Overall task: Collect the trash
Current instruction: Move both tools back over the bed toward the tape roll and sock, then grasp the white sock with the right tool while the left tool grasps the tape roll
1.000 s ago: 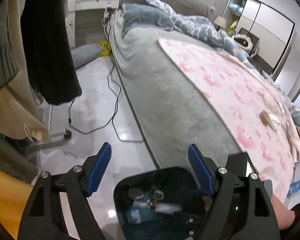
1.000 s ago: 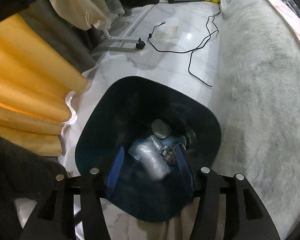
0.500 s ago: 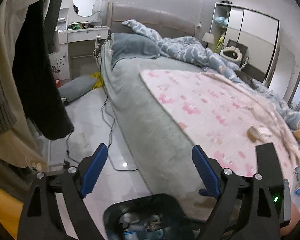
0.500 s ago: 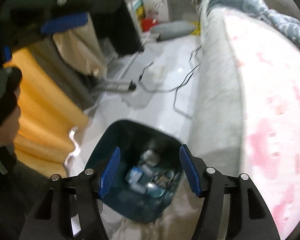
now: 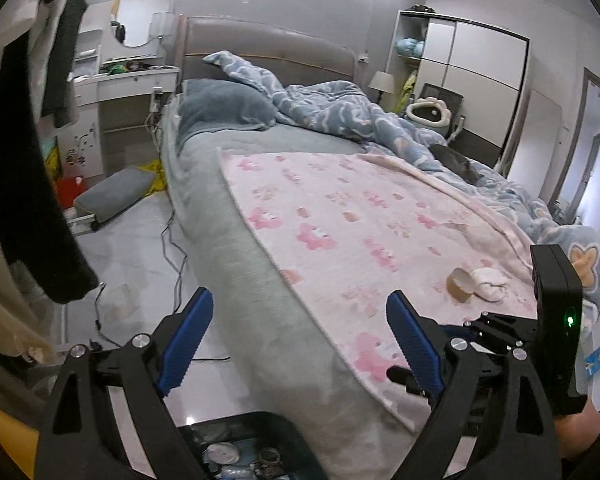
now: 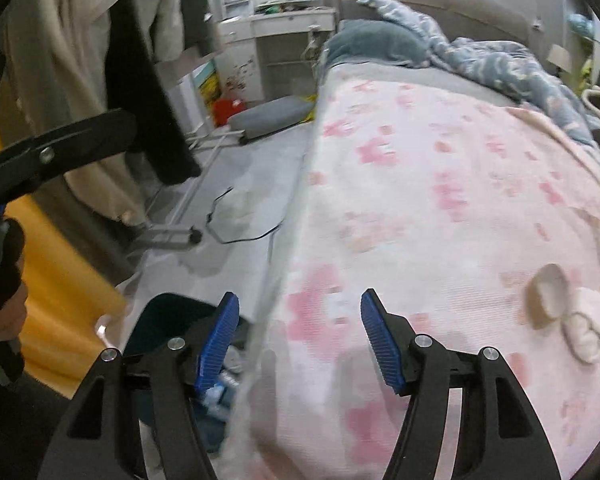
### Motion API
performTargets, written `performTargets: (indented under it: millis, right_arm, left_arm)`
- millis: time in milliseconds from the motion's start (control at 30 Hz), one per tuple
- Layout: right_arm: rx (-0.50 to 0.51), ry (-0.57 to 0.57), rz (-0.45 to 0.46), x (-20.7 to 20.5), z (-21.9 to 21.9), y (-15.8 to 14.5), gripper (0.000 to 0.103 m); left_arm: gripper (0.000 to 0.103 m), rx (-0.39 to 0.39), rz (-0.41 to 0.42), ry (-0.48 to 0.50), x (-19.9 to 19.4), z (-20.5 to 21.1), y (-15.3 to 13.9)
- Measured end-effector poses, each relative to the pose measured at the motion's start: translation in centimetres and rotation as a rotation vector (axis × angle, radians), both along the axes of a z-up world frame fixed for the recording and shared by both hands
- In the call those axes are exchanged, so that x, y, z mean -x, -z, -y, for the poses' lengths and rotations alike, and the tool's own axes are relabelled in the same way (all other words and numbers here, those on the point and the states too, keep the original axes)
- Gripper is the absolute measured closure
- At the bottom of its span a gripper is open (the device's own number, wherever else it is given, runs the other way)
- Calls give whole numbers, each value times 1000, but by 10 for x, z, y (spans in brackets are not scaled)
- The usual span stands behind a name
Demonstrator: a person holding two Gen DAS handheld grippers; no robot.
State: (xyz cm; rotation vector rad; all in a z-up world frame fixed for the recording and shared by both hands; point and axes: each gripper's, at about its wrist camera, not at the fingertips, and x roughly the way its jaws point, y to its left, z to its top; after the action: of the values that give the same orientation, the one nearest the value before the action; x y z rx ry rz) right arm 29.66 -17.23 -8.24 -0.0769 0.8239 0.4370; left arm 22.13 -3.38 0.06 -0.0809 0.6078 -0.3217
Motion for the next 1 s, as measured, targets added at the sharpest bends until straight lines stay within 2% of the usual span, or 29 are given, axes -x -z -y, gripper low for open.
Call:
performTargets:
  millis: [400,533,633,1000]
  right_arm:
    - [93,127,78,-19,84,-7,34]
    - [108,157,79,-26,107,-6,34]
    - [75,190,71,-31,129,-7,34]
    - [91,250,46,-36,175,5,34]
  left_arm:
    - [13,-19,-9,95,-27,62,9]
    - [13,-23,-15,116,-36,79,13]
    - [13,-17,-21,126,-44,89,16]
    - [13,-2,-36,160,-62,127,25]
